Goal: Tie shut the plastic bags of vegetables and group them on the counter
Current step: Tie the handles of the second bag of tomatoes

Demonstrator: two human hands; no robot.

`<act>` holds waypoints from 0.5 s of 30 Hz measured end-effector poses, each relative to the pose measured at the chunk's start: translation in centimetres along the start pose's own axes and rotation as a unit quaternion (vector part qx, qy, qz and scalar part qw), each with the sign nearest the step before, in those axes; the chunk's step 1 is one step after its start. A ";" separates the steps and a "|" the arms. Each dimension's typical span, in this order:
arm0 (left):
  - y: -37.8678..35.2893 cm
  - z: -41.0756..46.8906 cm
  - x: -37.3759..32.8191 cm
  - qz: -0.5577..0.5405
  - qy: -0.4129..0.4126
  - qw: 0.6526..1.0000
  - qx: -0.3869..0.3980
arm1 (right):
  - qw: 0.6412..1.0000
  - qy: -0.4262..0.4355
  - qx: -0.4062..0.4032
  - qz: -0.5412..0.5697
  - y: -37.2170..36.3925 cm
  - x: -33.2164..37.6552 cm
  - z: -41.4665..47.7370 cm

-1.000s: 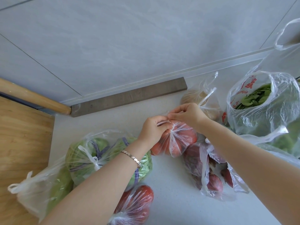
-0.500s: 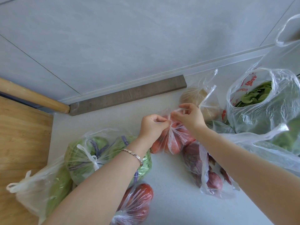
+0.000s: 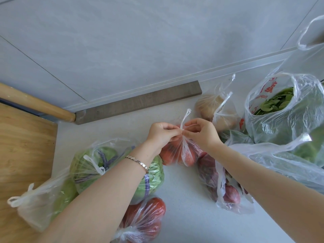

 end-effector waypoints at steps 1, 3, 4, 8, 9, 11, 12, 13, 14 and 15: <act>0.0 0.1 -0.1 0.008 -0.003 1.000 -0.003 | 1.000 0.019 -0.010 -0.009 0.0 0.1 0.0; 0.1 0.3 0.1 0.006 0.011 1.000 -0.009 | 0.997 0.074 -0.024 -0.030 -0.1 0.6 -0.2; 0.1 0.4 0.3 0.001 0.025 1.000 -0.013 | 0.992 0.113 -0.029 -0.055 -0.3 1.0 -0.5; 0.0 0.4 0.9 -0.011 0.072 0.997 -0.008 | 0.938 0.280 -0.021 -0.204 -1.3 2.6 -1.1; -0.1 0.4 0.8 -0.005 0.071 0.997 -0.008 | 0.924 0.305 -0.004 -0.230 -1.6 2.9 -1.2; -0.2 0.3 0.6 0.008 0.062 0.998 -0.013 | 0.908 0.327 0.028 -0.261 -1.8 3.3 -1.3; -0.4 0.2 0.5 0.016 0.056 0.998 -0.014 | 0.903 0.331 0.044 -0.272 -1.8 3.5 -1.2; -0.5 0.1 0.5 0.026 0.047 0.998 -0.013 | 0.898 0.330 0.057 -0.285 -1.7 3.5 -1.1; -0.6 0.0 0.4 0.039 0.031 0.999 -0.010 | 0.895 0.327 0.063 -0.297 -1.6 3.6 -0.8; -0.7 -0.1 0.3 0.057 0.007 0.998 -0.006 | 0.895 0.310 0.072 -0.313 -1.5 3.3 -0.4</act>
Point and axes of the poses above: each hand's wrist, its own z-axis towards the middle knuckle, its own y-axis out of the back of the hand, x = y × z, the point moved 7 cm from there along z, towards the middle knuckle, and after that the axes turned 10 degrees about -x, right-handed, at the moved point
